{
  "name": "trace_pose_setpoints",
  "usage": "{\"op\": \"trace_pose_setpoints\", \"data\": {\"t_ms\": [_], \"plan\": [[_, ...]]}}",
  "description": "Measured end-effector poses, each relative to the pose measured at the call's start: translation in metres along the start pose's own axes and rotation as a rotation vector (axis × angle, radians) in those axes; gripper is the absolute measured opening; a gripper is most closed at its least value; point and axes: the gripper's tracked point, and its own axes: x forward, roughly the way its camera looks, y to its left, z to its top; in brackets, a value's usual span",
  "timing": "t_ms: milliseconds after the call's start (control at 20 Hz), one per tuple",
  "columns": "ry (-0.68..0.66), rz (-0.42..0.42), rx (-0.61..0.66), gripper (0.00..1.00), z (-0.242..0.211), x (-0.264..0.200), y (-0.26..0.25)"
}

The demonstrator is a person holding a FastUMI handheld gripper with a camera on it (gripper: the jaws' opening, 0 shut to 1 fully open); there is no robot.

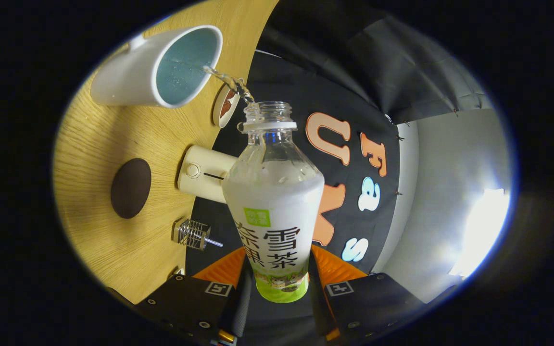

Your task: Take the bottle from table, then pour the juice into the cup, finally place the bottle on the coaster

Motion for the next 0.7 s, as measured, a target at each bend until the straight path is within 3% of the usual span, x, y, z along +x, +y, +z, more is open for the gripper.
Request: {"op": "trace_pose_setpoints", "data": {"t_ms": [700], "plan": [[-0.059,-0.038,-0.103,0.56,0.011,-0.004,-0.013]]}}
